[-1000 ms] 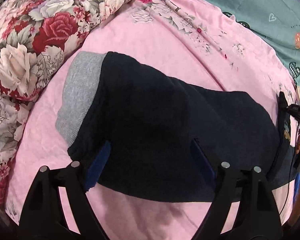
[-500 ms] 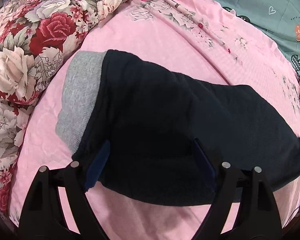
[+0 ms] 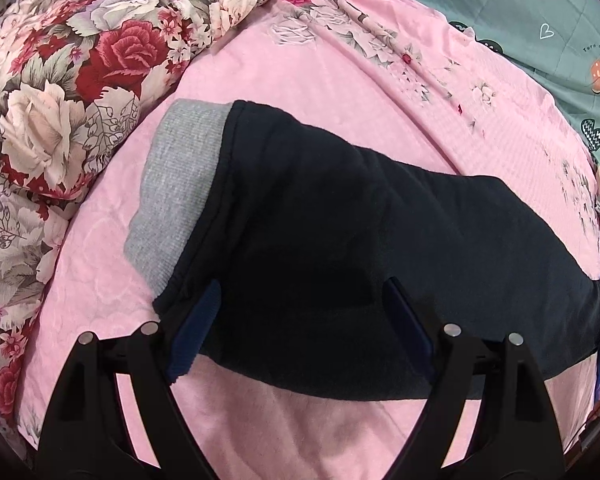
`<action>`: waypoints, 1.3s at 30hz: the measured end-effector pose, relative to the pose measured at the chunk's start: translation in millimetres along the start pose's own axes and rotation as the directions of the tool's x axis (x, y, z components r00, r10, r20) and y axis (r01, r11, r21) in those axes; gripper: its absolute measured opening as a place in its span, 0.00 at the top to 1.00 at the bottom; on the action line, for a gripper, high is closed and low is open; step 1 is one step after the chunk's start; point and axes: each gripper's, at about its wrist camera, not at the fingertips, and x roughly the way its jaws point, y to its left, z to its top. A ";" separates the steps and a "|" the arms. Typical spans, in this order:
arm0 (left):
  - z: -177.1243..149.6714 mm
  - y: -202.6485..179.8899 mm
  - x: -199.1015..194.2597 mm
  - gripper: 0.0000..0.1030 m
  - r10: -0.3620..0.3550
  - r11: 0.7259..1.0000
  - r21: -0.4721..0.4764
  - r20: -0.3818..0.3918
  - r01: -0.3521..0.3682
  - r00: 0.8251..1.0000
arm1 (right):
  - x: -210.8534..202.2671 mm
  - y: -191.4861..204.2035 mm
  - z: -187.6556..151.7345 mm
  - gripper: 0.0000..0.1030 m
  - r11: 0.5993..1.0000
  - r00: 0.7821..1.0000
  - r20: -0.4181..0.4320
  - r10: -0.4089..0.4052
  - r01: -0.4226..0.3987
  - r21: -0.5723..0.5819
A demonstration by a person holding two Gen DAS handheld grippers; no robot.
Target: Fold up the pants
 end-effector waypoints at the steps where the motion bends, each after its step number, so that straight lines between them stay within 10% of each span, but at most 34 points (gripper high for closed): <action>1: 0.7 0.9 1.1 0.18 0.001 1.000 0.000 -0.001 -0.001 1.000 | 8.7 -3.7 -2.4 0.77 1.000 1.000 -0.027 -0.010 0.010 0.003; 7: 9.8 7.8 4.8 0.18 0.025 1.000 0.009 -0.004 -0.025 1.000 | -21.1 -6.7 -9.5 0.87 1.000 0.998 0.061 -0.005 0.005 -0.006; 11: 9.3 7.2 2.7 0.19 0.027 0.999 0.034 -0.011 -0.027 1.000 | -8.3 -5.1 -25.2 0.86 0.990 0.994 -0.025 -0.108 0.105 -0.095; 14: 4.7 5.6 -11.6 0.18 0.028 0.998 0.057 0.009 -0.028 1.000 | 4.4 -5.3 -31.6 0.54 0.966 0.976 -0.030 -0.215 0.208 -0.155; 18: 4.7 -0.4 -38.7 0.13 -0.032 0.997 0.077 0.087 0.026 0.996 | -38.0 14.3 -9.5 0.52 0.962 0.970 0.156 -0.189 0.214 -0.170; 20: 8.7 -8.6 -43.5 0.13 -0.039 0.995 0.100 0.127 0.026 0.991 | -47.8 36.3 3.1 0.52 0.967 0.971 0.214 -0.101 0.147 -0.208; 25: 25.3 -11.5 -22.0 0.13 0.103 0.990 0.082 0.157 -0.117 0.982 | 2.5 137.5 4.2 0.63 0.908 0.982 0.056 0.179 -0.143 -0.394; 32: 27.3 34.3 8.1 0.11 0.192 0.981 -0.046 0.070 -0.189 0.979 | 80.9 294.9 -29.7 0.71 0.732 0.892 -0.261 0.370 -0.452 -0.509; 39: 26.6 42.4 -2.0 0.12 0.159 0.985 -0.072 0.080 -0.154 0.984 | 136.9 343.8 -36.3 0.69 0.706 0.809 -0.456 0.372 -0.565 -0.427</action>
